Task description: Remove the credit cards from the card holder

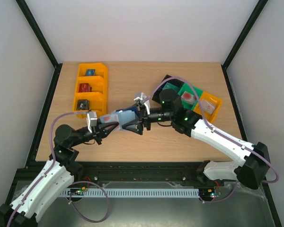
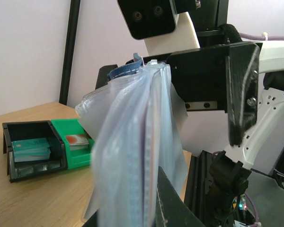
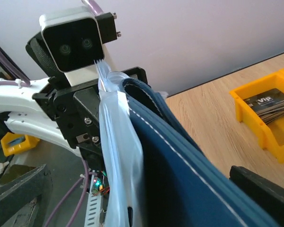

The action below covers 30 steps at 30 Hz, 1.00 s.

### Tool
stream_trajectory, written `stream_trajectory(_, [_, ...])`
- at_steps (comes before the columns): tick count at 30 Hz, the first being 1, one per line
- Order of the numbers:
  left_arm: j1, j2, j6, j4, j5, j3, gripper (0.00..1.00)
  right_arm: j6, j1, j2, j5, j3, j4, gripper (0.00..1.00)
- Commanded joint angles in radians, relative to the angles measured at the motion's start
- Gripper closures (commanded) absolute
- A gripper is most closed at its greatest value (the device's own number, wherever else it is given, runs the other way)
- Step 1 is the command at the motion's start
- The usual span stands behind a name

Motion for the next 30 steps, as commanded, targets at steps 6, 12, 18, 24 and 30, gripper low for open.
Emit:
stream_trajectory(6, [0.005,-0.013,0.021,-0.011,0.006,0.032,0.98,0.069,0.057,0.04,0.184,-0.029,0.217,0.3])
stream_trajectory(12, [0.012,-0.019,0.002,-0.018,0.015,0.034,0.98,0.046,0.055,0.019,0.184,-0.027,0.183,0.98])
stream_trajectory(18, [0.059,-0.042,-0.004,-0.083,0.02,0.053,0.54,-0.028,0.027,-0.073,0.113,-0.036,0.109,0.98])
stream_trajectory(24, [0.122,-0.067,0.025,-0.144,0.018,0.072,0.54,-0.094,-0.008,-0.128,0.011,-0.015,0.005,0.98])
stream_trajectory(30, [0.126,-0.058,0.015,-0.108,0.084,0.072,0.49,-0.095,-0.021,-0.14,0.009,-0.019,-0.006,0.98])
